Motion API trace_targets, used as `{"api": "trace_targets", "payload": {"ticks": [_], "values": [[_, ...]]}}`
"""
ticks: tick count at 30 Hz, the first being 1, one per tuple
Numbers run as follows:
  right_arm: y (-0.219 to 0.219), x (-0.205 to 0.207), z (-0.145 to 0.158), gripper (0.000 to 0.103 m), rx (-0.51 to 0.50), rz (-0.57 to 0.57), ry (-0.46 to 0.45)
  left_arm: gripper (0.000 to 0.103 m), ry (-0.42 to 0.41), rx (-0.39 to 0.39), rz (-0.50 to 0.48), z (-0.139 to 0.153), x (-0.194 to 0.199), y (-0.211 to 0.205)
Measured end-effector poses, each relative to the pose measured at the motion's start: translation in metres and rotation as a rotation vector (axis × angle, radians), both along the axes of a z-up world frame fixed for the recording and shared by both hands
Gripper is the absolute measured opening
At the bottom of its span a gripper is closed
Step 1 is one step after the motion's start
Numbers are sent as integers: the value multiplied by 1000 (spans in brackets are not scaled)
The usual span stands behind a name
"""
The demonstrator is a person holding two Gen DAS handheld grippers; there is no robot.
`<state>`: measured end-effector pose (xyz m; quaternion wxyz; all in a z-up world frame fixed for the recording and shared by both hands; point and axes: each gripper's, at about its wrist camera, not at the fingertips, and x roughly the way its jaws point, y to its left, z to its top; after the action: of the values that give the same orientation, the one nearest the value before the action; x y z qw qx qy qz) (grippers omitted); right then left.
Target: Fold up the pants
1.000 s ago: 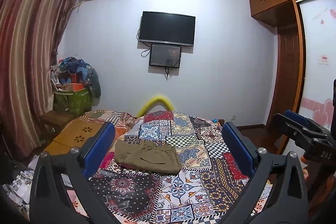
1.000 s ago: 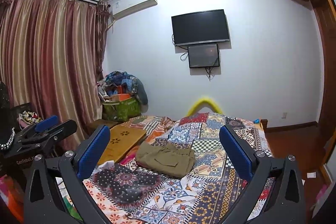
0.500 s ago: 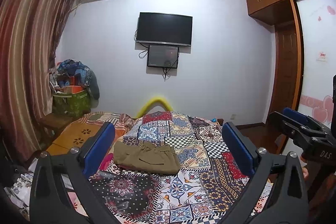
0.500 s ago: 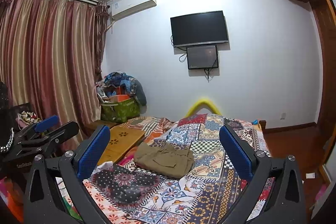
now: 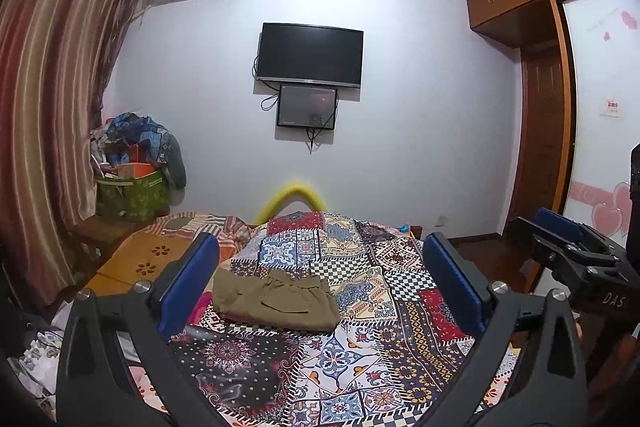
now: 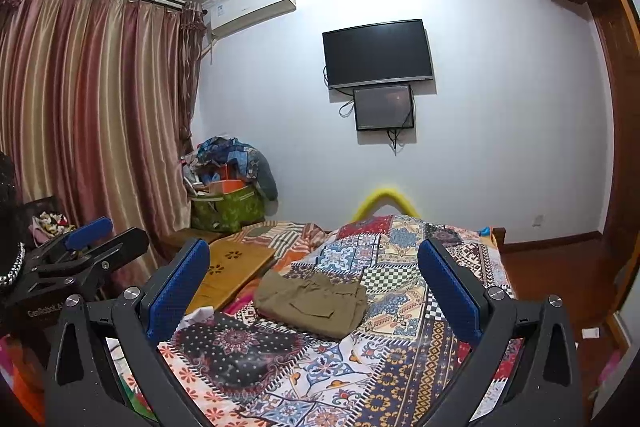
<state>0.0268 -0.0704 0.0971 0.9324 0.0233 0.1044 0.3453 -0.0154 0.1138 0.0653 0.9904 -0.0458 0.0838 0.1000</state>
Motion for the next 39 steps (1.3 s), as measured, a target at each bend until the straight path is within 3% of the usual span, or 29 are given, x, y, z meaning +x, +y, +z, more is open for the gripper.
{"api": "trace_targets", "payload": {"ticks": [39], "values": [[-1,0,1,103,-4,-12,1,103,25,-20,-30,-1,2,6]]}}
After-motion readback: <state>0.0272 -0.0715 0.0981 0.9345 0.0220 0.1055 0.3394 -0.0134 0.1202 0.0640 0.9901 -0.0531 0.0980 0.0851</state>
